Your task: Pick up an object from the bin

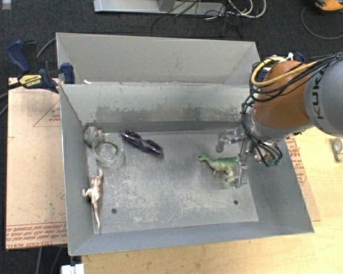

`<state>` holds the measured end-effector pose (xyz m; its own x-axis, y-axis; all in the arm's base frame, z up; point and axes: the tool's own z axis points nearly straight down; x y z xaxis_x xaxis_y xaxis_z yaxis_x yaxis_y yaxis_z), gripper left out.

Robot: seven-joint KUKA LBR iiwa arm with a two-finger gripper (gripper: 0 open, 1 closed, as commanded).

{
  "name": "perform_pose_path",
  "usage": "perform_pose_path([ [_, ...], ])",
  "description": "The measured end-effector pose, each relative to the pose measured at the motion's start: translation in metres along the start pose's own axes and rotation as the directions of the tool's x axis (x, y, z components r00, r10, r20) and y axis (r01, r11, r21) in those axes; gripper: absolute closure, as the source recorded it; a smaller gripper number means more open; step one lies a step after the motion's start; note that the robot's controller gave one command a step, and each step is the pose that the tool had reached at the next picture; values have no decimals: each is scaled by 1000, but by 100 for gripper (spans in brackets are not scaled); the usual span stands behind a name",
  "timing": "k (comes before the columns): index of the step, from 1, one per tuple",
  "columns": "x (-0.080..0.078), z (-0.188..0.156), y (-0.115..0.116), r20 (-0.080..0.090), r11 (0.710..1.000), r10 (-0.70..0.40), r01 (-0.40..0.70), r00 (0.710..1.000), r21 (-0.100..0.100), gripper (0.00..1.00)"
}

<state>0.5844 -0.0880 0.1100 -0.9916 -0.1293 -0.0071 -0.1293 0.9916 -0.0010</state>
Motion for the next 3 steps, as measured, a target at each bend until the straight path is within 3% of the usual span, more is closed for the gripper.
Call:
perform_pose_path([
  [1, -4, 13, 3, 0, 1000, -18, 18, 1000, 0, 0],
  [2, 14, 40, -21, 2, 980, 197, -197, 980, 0, 100],
  [3, 14, 40, -21, 2, 980, 197, -197, 980, 0, 100],
])
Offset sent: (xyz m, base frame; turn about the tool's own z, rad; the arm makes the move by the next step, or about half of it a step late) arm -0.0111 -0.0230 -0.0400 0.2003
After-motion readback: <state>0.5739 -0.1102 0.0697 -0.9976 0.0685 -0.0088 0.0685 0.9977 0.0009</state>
